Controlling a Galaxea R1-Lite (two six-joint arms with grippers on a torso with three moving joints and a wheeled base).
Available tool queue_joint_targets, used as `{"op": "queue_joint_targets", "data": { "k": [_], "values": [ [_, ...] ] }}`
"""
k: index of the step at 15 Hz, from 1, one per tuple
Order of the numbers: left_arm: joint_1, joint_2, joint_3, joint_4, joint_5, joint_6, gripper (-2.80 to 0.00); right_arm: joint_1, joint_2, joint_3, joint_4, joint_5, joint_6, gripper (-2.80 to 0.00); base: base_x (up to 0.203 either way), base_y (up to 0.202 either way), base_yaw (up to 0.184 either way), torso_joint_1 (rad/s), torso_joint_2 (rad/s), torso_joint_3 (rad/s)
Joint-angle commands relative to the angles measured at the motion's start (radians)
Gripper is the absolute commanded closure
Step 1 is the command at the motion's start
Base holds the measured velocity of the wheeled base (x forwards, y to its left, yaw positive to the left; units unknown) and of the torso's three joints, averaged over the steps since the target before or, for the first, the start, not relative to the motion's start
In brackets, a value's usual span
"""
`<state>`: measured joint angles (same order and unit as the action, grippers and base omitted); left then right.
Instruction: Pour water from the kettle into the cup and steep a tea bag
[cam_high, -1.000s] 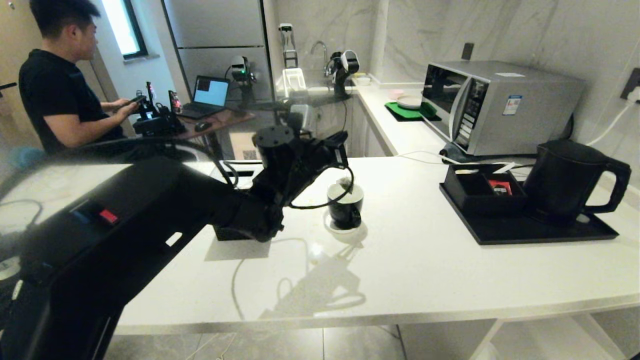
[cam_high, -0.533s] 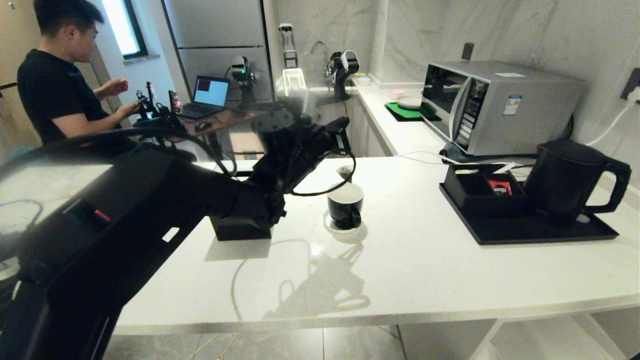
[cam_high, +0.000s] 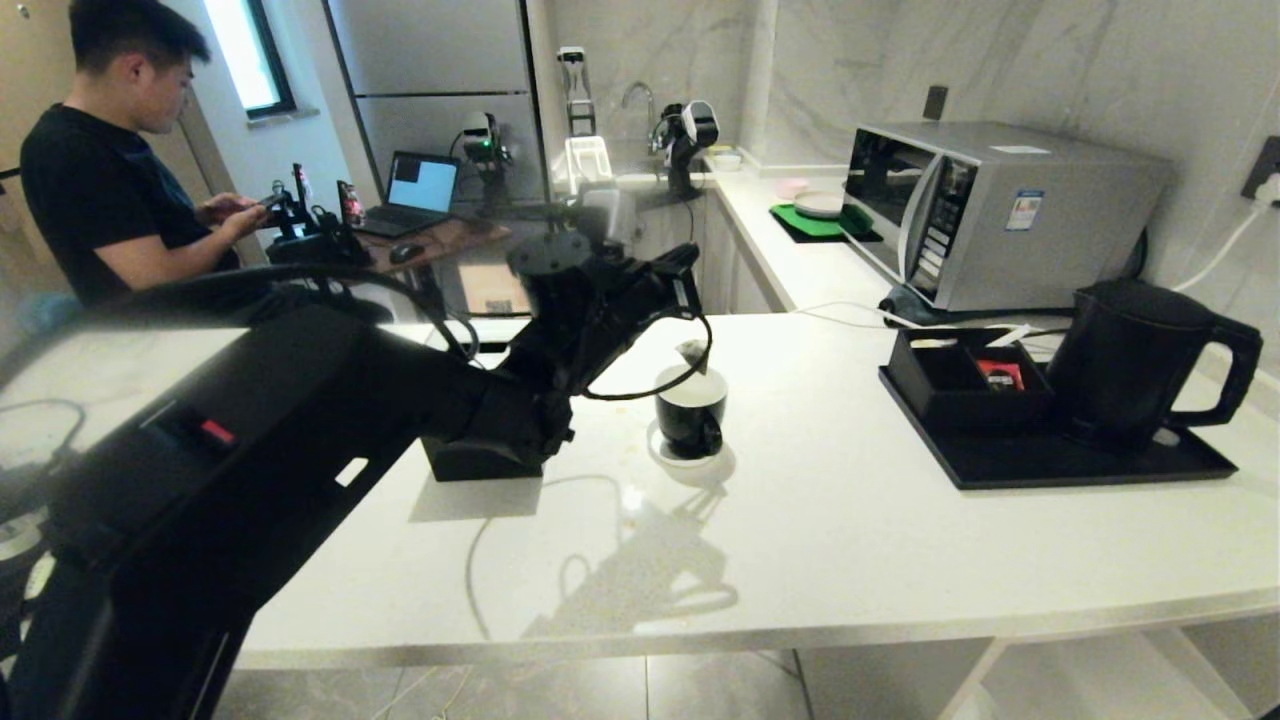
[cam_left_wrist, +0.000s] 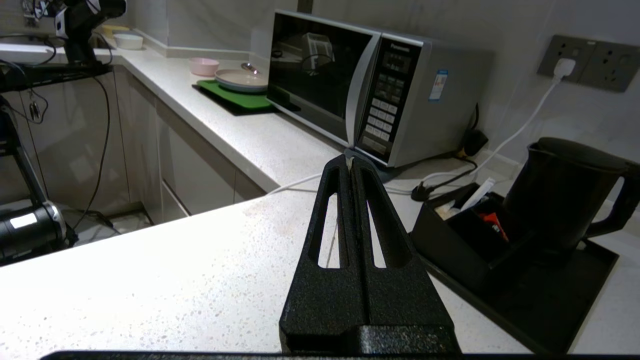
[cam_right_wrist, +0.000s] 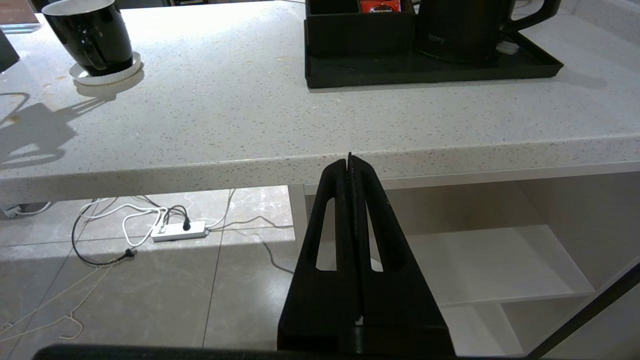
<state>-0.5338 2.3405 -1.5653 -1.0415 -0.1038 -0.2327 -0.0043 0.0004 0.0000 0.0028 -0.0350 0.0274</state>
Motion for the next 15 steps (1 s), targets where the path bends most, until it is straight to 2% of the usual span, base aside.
{"op": "queue_joint_targets", "data": {
  "k": [1,6,13,15],
  "values": [
    [0.0,0.017,0.008,-0.008,0.001,0.0,0.0,0.0,0.001,0.0,0.0,0.0,0.0,0.0,0.0,0.0,0.0,0.0,0.0,0.0],
    [-0.001,0.031,0.102,-0.068,0.003,0.0,0.0,0.0,0.001,0.0,0.0,0.0,0.0,0.0,0.0,0.0,0.0,0.0,0.0,0.0],
    [-0.003,0.046,0.308,-0.215,0.007,0.001,0.0,0.0,0.001,0.0,0.0,0.0,0.0,0.0,0.0,0.0,0.0,0.0,0.0,0.0],
    [-0.003,0.046,0.326,-0.235,0.007,0.001,0.0,0.0,0.001,0.0,0.0,0.0,0.0,0.0,0.0,0.0,0.0,0.0,0.0,0.0]
  ]
}}
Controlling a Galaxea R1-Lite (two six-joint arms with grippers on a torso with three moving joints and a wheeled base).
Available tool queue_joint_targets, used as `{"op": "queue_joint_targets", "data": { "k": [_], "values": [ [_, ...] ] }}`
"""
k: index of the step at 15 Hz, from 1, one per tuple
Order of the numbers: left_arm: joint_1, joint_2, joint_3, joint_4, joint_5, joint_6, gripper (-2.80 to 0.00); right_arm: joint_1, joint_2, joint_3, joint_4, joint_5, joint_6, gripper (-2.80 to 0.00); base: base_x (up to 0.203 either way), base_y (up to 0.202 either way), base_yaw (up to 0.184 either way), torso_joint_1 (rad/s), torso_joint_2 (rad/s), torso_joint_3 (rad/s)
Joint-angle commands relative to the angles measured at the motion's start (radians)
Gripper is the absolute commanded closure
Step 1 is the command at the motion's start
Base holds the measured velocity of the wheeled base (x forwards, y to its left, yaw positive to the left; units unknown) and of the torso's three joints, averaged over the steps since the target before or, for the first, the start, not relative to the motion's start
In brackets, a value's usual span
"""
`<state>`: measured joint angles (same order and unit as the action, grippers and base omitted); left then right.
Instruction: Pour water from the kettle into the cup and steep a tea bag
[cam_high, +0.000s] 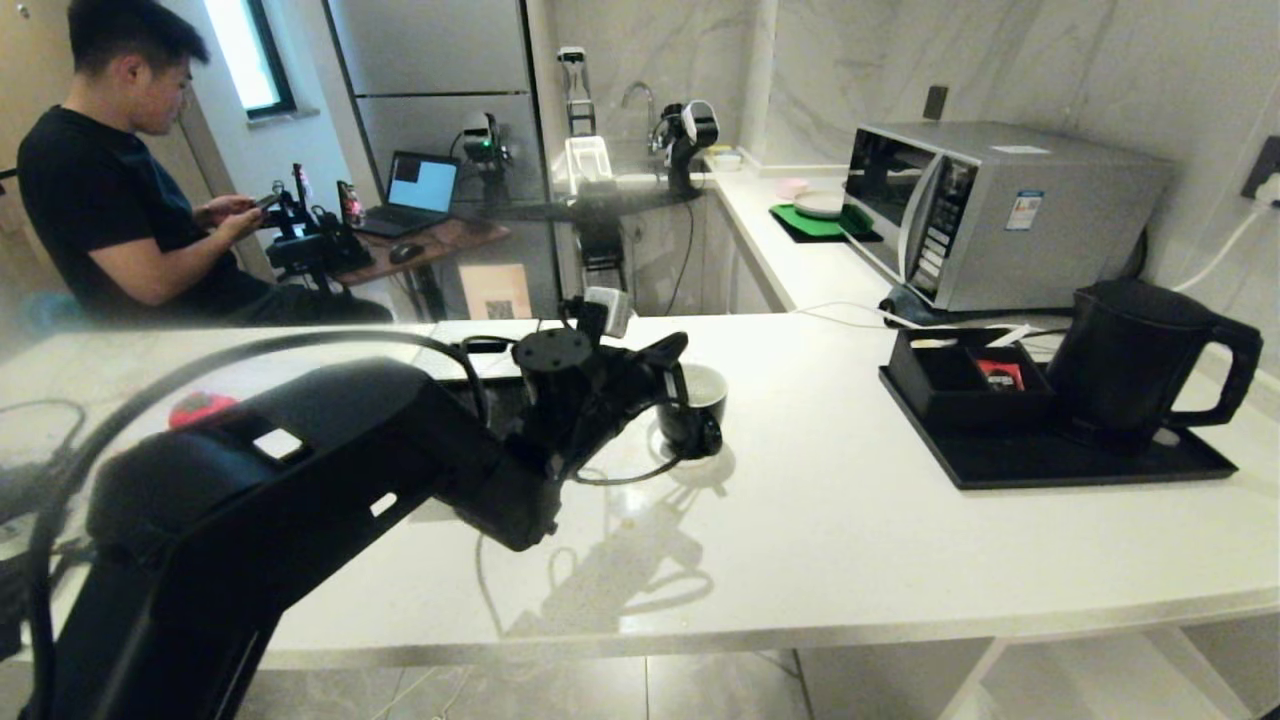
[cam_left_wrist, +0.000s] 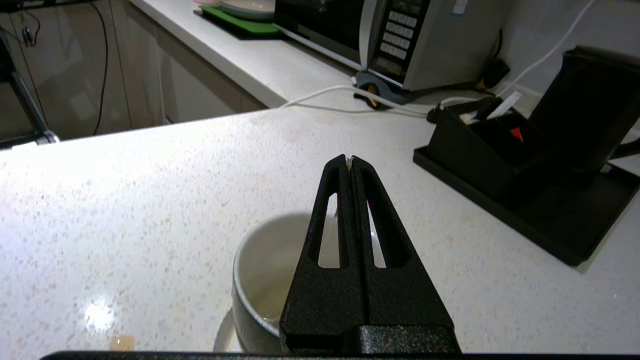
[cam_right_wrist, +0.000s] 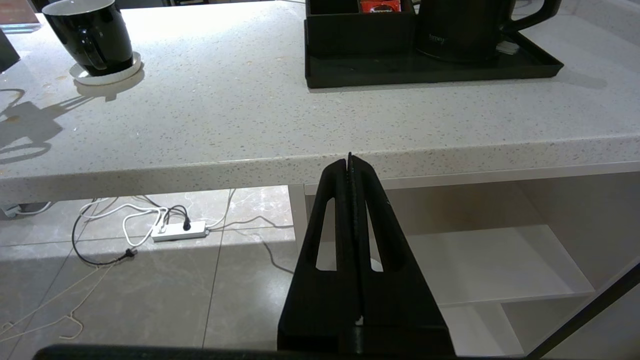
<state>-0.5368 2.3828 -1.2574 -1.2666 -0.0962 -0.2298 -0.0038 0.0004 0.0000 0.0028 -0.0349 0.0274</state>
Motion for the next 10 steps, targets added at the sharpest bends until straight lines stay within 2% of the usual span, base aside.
{"op": "queue_joint_targets", "data": {
  "k": [1,10],
  "values": [
    [0.001,0.004,0.016,-0.01,-0.002,-0.002,0.0,0.001,0.001,0.0,0.0,0.0,0.0,0.0,0.0,0.0,0.0,0.0,0.0,0.0],
    [0.001,-0.003,0.009,-0.01,-0.002,-0.002,0.0,-0.001,0.001,0.0,0.0,0.0,0.0,0.0,0.0,0.0,0.0,0.0,0.0,0.0]
  ]
}}
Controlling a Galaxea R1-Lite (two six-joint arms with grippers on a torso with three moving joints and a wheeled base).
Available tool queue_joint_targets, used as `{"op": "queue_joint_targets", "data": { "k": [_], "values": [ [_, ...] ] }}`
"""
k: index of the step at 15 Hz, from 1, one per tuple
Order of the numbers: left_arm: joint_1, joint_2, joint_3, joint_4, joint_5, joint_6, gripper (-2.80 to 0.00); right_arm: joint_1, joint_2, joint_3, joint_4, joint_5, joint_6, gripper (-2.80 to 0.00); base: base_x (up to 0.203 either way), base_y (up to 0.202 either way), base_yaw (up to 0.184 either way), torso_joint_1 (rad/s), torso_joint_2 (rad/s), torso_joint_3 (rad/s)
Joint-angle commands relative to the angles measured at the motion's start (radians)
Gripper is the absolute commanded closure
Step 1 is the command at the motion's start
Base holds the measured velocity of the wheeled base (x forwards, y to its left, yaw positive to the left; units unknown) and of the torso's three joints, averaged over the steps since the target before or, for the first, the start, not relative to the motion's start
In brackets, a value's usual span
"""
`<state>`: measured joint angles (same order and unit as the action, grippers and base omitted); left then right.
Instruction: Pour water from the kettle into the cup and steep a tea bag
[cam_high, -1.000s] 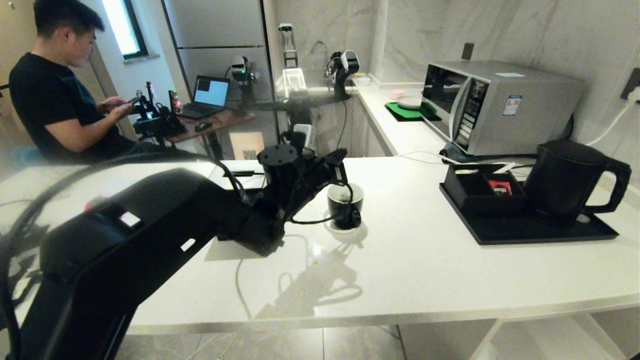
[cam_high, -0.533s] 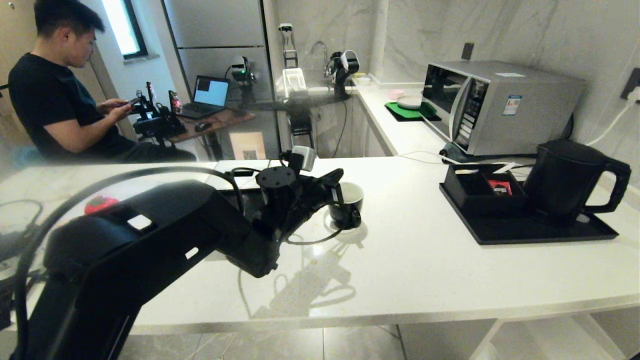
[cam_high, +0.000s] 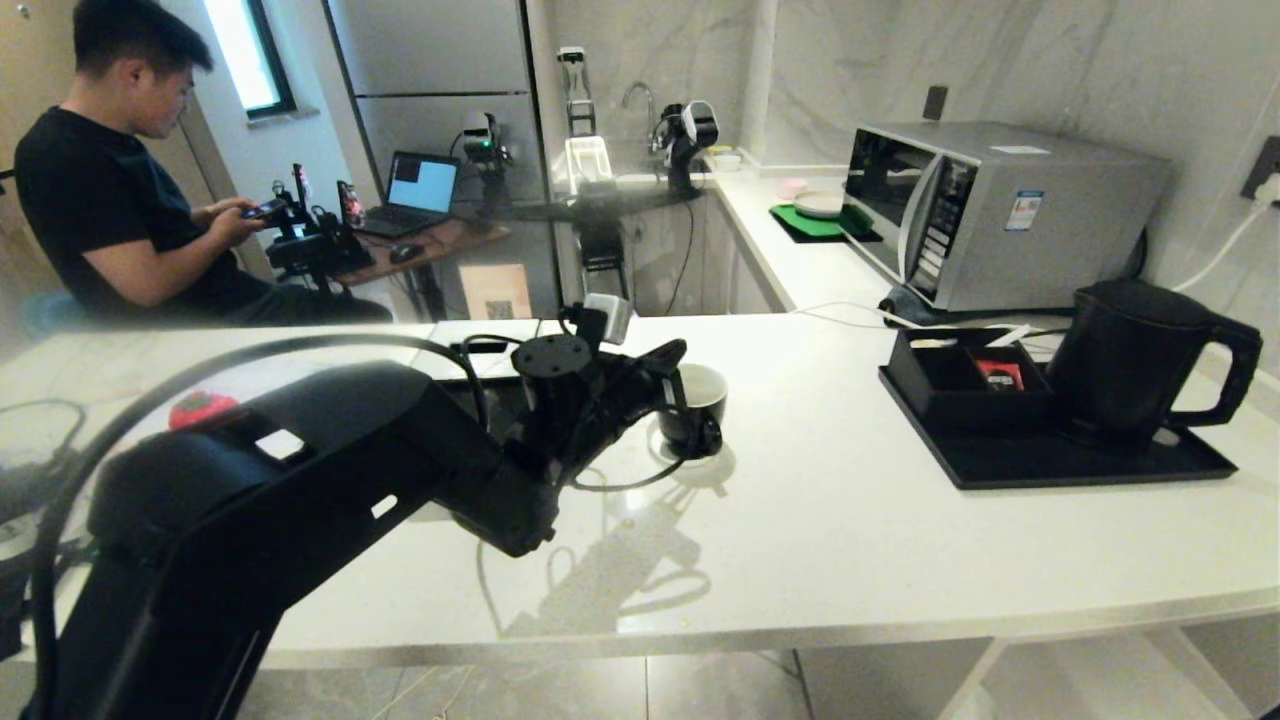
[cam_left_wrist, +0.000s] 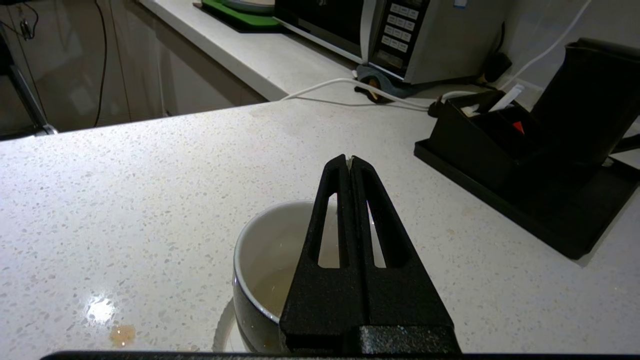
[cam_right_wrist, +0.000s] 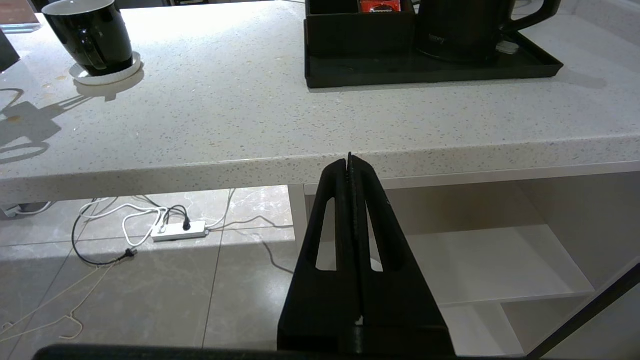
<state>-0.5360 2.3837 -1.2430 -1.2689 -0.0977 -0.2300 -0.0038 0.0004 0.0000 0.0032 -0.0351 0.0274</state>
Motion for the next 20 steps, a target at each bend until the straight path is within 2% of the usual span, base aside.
{"op": "queue_joint_targets", "data": {
  "k": [1,11,20],
  "values": [
    [0.001,-0.007,-0.007,-0.009,-0.001,-0.002,0.0,0.0,0.001,0.0,0.0,0.0,0.0,0.0,0.0,0.0,0.0,0.0,0.0,0.0],
    [0.002,-0.092,-0.031,0.025,-0.002,-0.002,0.0,0.001,0.001,0.0,0.0,0.0,0.0,0.0,0.0,0.0,0.0,0.0,0.0,0.0],
    [-0.001,-0.144,-0.144,0.126,-0.002,-0.002,0.0,-0.001,0.001,0.0,0.0,0.0,0.0,0.0,0.0,0.0,0.0,0.0,0.0,0.0]
  ]
}}
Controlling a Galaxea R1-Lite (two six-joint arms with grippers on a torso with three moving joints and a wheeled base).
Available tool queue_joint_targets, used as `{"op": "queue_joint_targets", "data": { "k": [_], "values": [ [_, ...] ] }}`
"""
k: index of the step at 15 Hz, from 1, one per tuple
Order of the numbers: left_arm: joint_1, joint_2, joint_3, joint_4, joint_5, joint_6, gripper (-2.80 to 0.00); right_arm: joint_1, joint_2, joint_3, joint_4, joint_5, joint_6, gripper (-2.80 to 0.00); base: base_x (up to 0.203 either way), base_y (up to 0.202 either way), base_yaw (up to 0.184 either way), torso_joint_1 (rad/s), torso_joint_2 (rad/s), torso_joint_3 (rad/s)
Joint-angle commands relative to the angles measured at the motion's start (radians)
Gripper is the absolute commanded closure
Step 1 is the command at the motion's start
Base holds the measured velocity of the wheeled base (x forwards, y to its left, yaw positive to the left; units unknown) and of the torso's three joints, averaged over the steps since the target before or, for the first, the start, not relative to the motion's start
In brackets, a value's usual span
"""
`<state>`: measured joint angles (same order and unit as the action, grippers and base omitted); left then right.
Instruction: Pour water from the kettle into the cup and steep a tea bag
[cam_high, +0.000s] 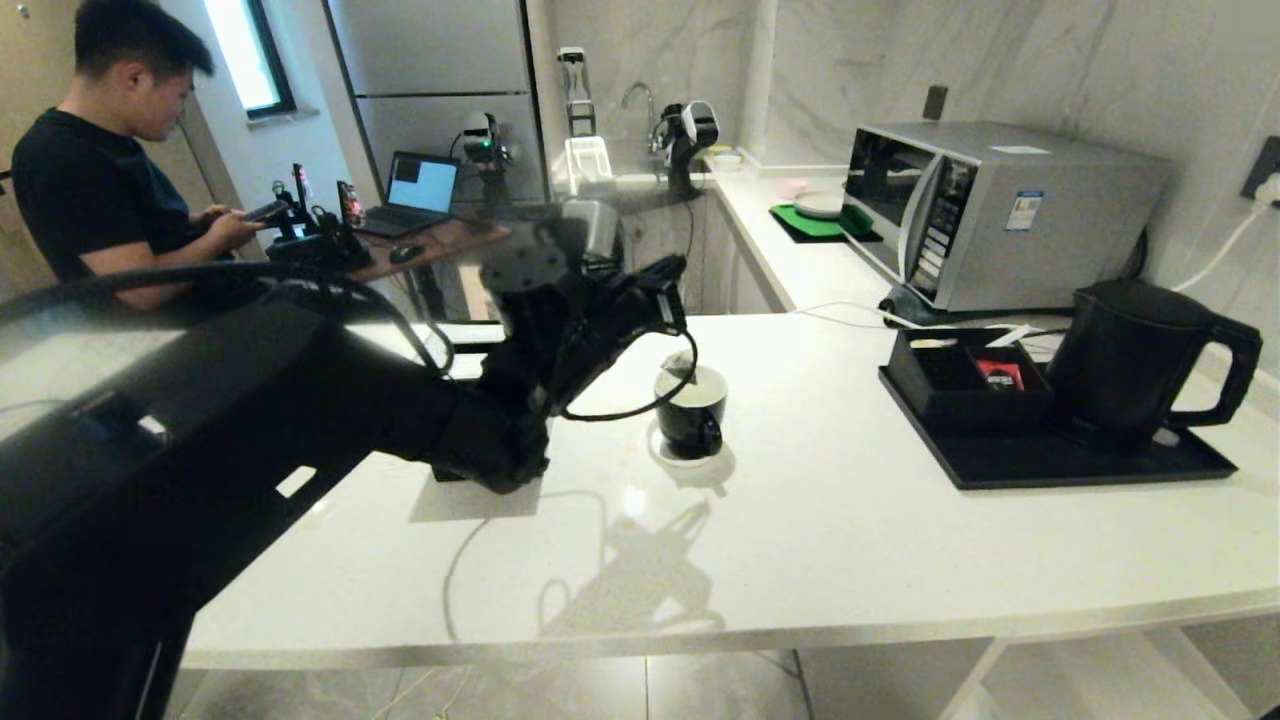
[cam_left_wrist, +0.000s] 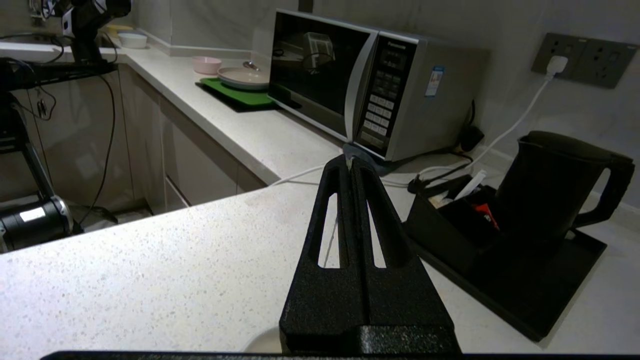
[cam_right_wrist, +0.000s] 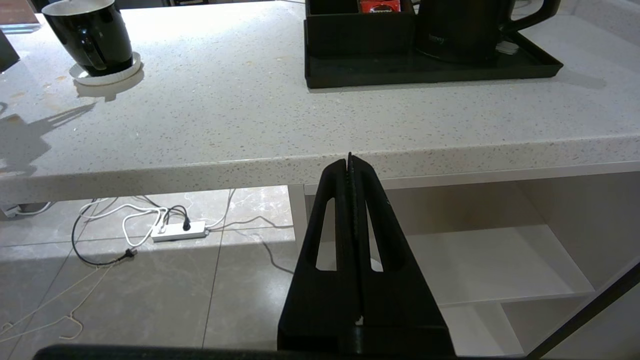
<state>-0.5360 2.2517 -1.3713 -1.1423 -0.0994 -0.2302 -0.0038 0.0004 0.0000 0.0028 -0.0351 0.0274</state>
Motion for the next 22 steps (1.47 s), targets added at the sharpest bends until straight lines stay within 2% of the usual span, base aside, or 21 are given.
{"op": "queue_joint_targets", "data": {
  "k": [1,22],
  "values": [
    [-0.001,-0.012,-0.017,0.001,0.0,-0.001,0.0,-0.001,0.001,0.0,0.0,0.0,0.0,0.0,0.0,0.0,0.0,0.0,0.0,0.0],
    [-0.001,-0.006,-0.014,-0.001,0.001,-0.001,0.0,0.001,0.0,0.0,0.0,0.0,0.0,0.0,0.0,0.0,0.0,0.0,0.0,0.0]
  ]
}}
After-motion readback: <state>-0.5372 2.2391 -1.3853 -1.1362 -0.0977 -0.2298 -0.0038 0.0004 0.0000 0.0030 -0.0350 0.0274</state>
